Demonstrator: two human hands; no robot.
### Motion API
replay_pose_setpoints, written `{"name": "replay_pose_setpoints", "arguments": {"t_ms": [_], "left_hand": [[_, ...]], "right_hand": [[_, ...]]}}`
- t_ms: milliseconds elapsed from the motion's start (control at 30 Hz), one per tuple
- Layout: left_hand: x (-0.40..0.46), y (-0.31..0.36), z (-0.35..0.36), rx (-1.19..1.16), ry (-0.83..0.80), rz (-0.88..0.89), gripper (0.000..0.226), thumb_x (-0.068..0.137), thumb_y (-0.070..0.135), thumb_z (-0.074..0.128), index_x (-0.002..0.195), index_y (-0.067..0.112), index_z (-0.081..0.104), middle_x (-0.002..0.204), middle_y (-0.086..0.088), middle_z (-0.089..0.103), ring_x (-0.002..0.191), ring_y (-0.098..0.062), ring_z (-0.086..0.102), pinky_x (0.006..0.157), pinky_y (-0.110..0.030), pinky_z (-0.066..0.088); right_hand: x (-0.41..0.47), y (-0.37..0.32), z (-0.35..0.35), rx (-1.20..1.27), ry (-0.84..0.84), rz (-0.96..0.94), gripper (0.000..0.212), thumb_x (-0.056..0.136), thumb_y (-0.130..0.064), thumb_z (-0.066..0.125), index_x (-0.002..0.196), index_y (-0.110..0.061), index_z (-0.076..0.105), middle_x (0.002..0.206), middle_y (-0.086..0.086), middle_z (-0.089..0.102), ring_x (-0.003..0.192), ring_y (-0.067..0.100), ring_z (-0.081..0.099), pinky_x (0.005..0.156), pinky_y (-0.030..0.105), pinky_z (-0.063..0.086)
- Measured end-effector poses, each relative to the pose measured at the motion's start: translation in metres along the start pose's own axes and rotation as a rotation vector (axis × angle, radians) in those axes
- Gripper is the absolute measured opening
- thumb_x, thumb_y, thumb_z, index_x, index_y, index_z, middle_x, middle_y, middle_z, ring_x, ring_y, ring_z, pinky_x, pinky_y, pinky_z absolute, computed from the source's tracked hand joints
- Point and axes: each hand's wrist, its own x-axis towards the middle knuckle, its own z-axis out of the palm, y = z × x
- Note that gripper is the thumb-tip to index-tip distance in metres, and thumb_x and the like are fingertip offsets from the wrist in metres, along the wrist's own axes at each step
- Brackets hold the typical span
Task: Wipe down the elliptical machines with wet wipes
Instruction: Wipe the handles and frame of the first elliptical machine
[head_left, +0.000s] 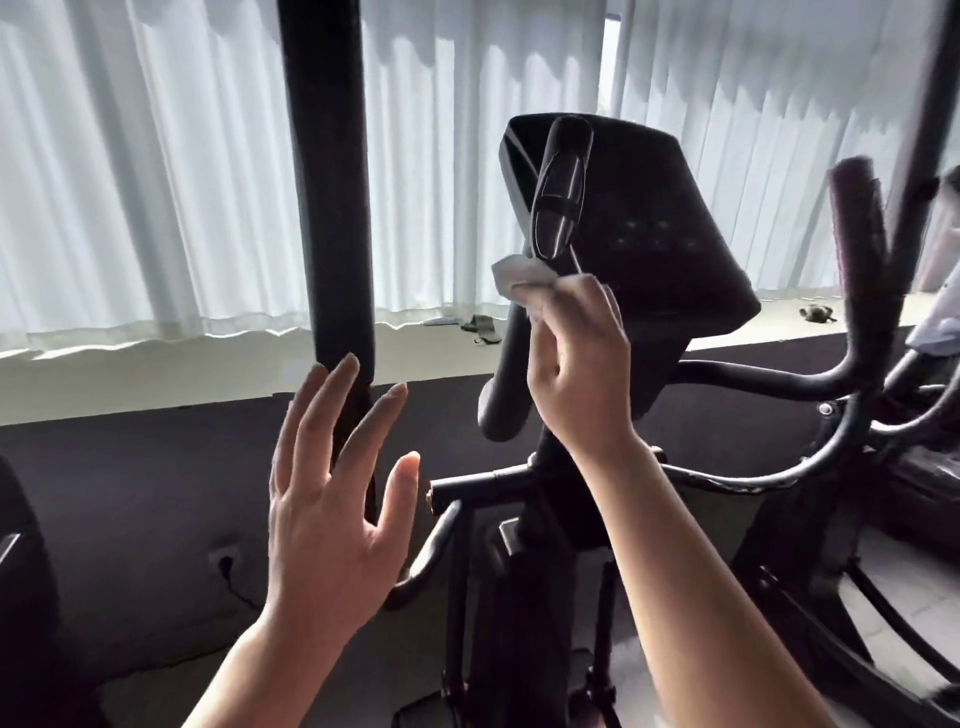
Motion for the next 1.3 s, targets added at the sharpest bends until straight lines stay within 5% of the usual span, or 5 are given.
{"name": "replay_pose_setpoints", "arguments": {"t_ms": [500, 667, 967, 1167, 1300], "left_hand": [[-0.037, 0.012, 0.023, -0.11, -0.209, -0.016, 0.042, 0.096, 0.029, 0.049, 0.138, 0.027, 0.047, 0.152, 0.003, 0.04, 0.142, -0.015, 0.036, 0.114, -0.041, 0.035], [-0.022, 0.023, 0.031, -0.309, -0.308, -0.225, 0.047, 0.093, 0.037, 0.049, 0.14, 0.037, 0.047, 0.146, 0.02, 0.045, 0.137, 0.002, 0.039, 0.108, -0.011, 0.031], [0.0, 0.042, 0.079, -0.545, -0.18, -0.543, 0.038, 0.092, 0.022, 0.065, 0.123, 0.044, 0.056, 0.121, 0.027, 0.065, 0.114, 0.005, 0.06, 0.094, -0.009, 0.045], [0.009, 0.039, 0.085, -0.516, -0.06, -0.592, 0.033, 0.087, 0.007, 0.069, 0.103, 0.036, 0.068, 0.099, 0.027, 0.072, 0.099, 0.001, 0.069, 0.087, -0.012, 0.05], [0.011, 0.038, 0.084, -0.569, -0.064, -0.604, 0.031, 0.084, 0.006, 0.071, 0.101, 0.032, 0.07, 0.097, 0.02, 0.074, 0.097, -0.002, 0.07, 0.085, -0.011, 0.05]], "right_hand": [[-0.104, 0.022, 0.004, -0.275, -0.268, -0.482, 0.025, 0.097, 0.0, 0.048, 0.113, -0.005, 0.066, 0.091, 0.007, 0.067, 0.086, 0.023, 0.062, 0.078, 0.034, 0.055], [-0.118, 0.037, 0.015, -0.265, -0.247, -0.506, 0.024, 0.097, 0.0, 0.049, 0.117, -0.005, 0.063, 0.088, 0.005, 0.068, 0.083, 0.022, 0.066, 0.074, 0.032, 0.056], [-0.114, 0.087, 0.018, -0.015, -0.132, 0.19, 0.029, 0.091, 0.0, 0.053, 0.118, -0.002, 0.064, 0.092, 0.007, 0.065, 0.08, 0.023, 0.063, 0.086, 0.027, 0.047], [-0.073, 0.105, 0.07, -0.218, -0.367, 0.215, 0.036, 0.072, 0.015, 0.06, 0.104, -0.001, 0.069, 0.092, 0.017, 0.062, 0.077, 0.038, 0.063, 0.059, 0.04, 0.058], [-0.075, 0.105, 0.086, 0.082, -0.511, 0.514, 0.023, 0.095, -0.004, 0.049, 0.102, -0.01, 0.07, 0.107, 0.008, 0.064, 0.099, 0.028, 0.061, 0.082, 0.031, 0.046]]}}
